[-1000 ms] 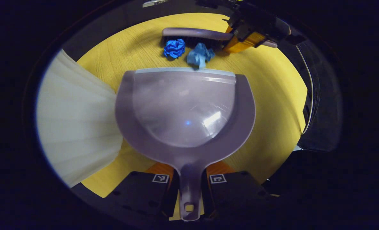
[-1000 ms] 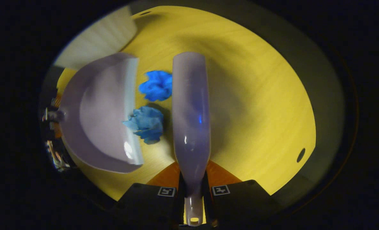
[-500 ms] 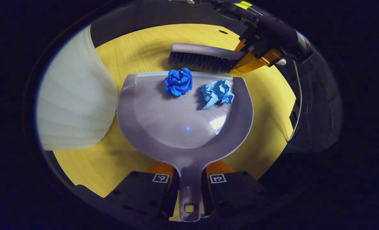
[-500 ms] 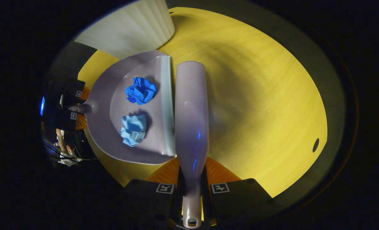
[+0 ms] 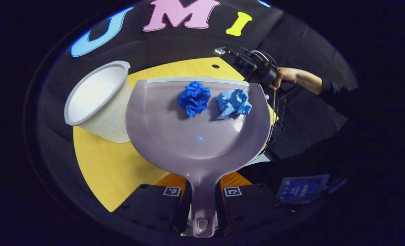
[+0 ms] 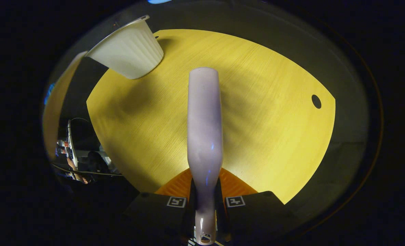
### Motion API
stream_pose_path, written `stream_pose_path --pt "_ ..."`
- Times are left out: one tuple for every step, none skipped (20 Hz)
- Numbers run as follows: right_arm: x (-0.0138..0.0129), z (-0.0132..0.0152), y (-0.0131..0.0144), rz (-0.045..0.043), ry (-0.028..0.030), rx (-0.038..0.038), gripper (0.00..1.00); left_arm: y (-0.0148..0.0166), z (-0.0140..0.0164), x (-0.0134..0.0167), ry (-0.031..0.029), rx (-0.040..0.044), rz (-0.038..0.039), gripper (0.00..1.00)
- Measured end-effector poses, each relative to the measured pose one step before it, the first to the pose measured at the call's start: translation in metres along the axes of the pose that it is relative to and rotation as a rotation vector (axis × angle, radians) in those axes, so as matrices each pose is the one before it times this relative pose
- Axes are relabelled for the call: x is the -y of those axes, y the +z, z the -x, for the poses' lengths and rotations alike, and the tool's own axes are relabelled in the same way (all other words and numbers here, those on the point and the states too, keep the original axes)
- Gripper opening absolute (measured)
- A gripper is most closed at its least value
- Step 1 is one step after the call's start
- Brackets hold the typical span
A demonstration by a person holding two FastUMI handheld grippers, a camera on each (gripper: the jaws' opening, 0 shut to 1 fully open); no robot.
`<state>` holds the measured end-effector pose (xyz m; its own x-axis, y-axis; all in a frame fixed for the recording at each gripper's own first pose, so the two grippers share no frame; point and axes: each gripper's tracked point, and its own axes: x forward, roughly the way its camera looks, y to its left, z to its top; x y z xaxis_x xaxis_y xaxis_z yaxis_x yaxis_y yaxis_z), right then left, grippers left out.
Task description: Pick up the small broom and dustpan from the desktop, sweep the trash into the dustpan with the broom, and then empty the trash into the garbage bin.
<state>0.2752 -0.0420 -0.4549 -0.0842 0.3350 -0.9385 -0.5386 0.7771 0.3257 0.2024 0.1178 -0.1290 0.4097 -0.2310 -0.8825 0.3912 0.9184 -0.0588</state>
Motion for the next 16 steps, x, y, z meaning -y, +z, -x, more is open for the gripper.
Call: stream_pose_path --pt "0.00512 -0.00317 -0.00171 -0.00291 0.00782 0.00269 0.28 0.01109 0.01000 -0.01480 0.04749 0.00972 0.03099 0.29" --pt "0.00321 -0.00118 0.00156 -0.00801 -0.00574 0.00505 0.28 0.00716 0.00440 -0.01677 0.03863 0.00431 0.04329 0.30" --pt "-0.00364 0.00301 0.00077 -0.00924 0.00245 0.02022 0.28 0.00775 0.00541 -0.02123 0.03363 -0.00528 0.05066 0.30" --pt "-0.00199 0.00260 -0.00056 -0.01575 0.01706 0.02058 0.28 0.00723 0.00406 -0.02035 0.03245 -0.01778 0.03679 0.29" --pt "0.00299 0.00119 -0.00452 -0.01491 0.01846 0.01581 0.28 0.00910 -0.00464 -0.02096 0.03746 -0.02414 0.03382 0.29" --pt "0.00218 -0.00089 -0.00222 -0.00508 0.01097 0.01689 0.28 0.00627 -0.01128 -0.01927 0.03904 -0.02889 0.01280 0.29" --pt "0.00231 -0.00058 -0.00143 -0.00110 0.00533 0.01563 0.28 -0.00378 -0.01459 -0.01873 0.04324 -0.03313 0.00477 0.30" --pt "-0.00231 0.00109 -0.00076 0.00304 0.00920 0.00998 0.28 0.00629 -0.00511 -0.01800 0.04613 -0.02759 0.00509 0.30" --pt "0.00001 -0.00046 -0.00092 -0.00078 0.01121 0.01187 0.28 0.01430 -0.00463 -0.02577 0.04158 -0.02225 -0.00746 0.30" --pt "0.00067 -0.00145 -0.00144 -0.00068 0.01398 0.00700 0.28 0.01123 -0.00777 -0.02028 0.04596 -0.02298 -0.00959 0.29" --pt "0.00182 -0.00370 -0.00201 -0.00179 0.01528 0.00240 0.28 0.00746 -0.01023 -0.01741 0.04375 -0.02542 -0.03107 0.30" --pt "0.00235 -0.00307 -0.00117 -0.00481 0.01165 0.00354 0.28 0.00741 -0.00955 -0.01341 0.04065 -0.02654 -0.02209 0.30" --pt "-0.00028 -0.00232 -0.00182 -0.00603 0.01052 0.00510 0.28 0.00832 -0.00008 -0.00403 0.03592 -0.02511 -0.03362 0.30" --pt "0.00057 -0.00188 -0.00220 -0.00424 0.01033 -0.00082 0.28 0.00924 -0.00535 -0.01010 0.03925 -0.02823 -0.04068 0.29" --pt "0.00096 -0.00180 -0.00101 -0.00289 0.00778 -0.00080 0.28 0.00209 -0.00577 -0.00339 0.03701 -0.04297 -0.07565 0.30" --pt "-0.00020 0.00354 0.00337 -0.00432 0.00294 -0.00351 0.28 0.00593 -0.00254 -0.00360 0.04812 -0.03041 -0.08506 0.30"
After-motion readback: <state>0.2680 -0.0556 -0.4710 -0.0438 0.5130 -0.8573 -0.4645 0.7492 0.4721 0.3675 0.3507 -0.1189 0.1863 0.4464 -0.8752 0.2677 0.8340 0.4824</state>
